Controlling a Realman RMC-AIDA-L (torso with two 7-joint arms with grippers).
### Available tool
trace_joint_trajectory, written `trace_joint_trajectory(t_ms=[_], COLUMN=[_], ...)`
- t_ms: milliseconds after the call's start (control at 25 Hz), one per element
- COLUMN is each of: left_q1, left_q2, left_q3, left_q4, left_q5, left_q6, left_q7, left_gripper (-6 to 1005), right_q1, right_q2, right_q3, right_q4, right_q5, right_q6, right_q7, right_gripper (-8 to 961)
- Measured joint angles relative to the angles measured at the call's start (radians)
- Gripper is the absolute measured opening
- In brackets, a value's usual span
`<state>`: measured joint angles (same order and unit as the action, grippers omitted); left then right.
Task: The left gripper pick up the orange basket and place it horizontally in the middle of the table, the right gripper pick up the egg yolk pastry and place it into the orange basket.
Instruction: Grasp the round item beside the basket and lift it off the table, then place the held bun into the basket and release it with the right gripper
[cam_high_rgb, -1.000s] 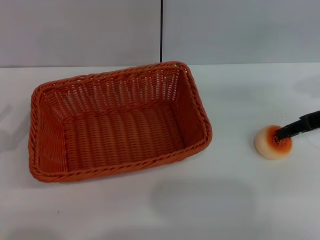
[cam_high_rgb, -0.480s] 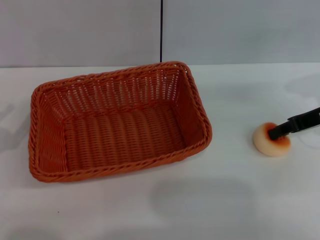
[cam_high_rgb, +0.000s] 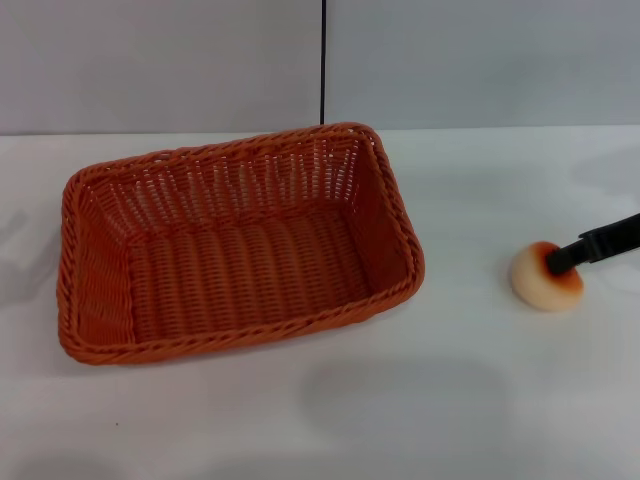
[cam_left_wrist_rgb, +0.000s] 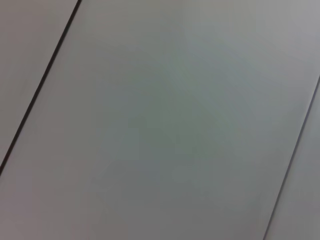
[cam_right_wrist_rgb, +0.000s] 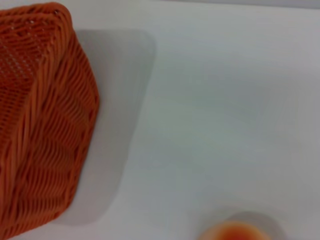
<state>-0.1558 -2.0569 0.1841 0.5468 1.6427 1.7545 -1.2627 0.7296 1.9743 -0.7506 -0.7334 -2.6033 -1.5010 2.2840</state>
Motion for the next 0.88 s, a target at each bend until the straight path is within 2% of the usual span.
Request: trace_joint_trajectory(t_ms=[120,160,200,360,520,680,760,840,880], left_q1=[0.001,0.001,0.001,-0.005,-0.008,-0.008,-0.008,-0.008,-0.010], left_q2=[-0.001,-0.001,-0.001,-0.003,-0.003,-0.002,-0.002,-0.003,-0.003], left_q3=[0.000,0.000,0.000,0.000,0.000,0.000,0.000,0.000,-0.002], left_q4=[0.000,-0.001,-0.001,-0.004,-0.015,-0.019,-0.020,-0.022,-0.026], left_q5=[0.000,0.000,0.000,0.000,0.000,-0.003,-0.005,-0.006,-0.007], left_q6=[0.003,0.004,0.006,0.012,0.019,0.027,0.031,0.034,0.036], left_q7=[-0.006,-0.007,-0.007,-0.008,-0.009,-0.009,-0.011,-0.012,-0.012], left_gripper=[704,704,704,704,704,704,704,704,704], right_q1=[-0.015,-0.030,-0.030,-0.059,-0.065,-0.033,-0.024,0.006,0.038], right_q2=[0.001,0.003,0.003,0.009,0.007,-0.009,-0.009,-0.004,0.008], right_q3=[0.005,0.006,0.006,0.007,0.007,-0.007,-0.013,-0.026,-0.039], right_q4=[-0.068,-0.131,-0.131,-0.325,-0.407,-0.417,-0.406,-0.377,-0.347], right_q5=[0.018,0.052,0.052,0.171,0.258,0.395,0.414,0.440,0.450], right_q6=[-0.050,-0.100,-0.100,-0.224,-0.272,-0.302,-0.302,-0.302,-0.299], right_q7=[0.001,0.006,0.006,0.018,0.020,0.009,0.002,-0.022,-0.047], right_gripper=[72,68,65,49,41,36,34,32,32])
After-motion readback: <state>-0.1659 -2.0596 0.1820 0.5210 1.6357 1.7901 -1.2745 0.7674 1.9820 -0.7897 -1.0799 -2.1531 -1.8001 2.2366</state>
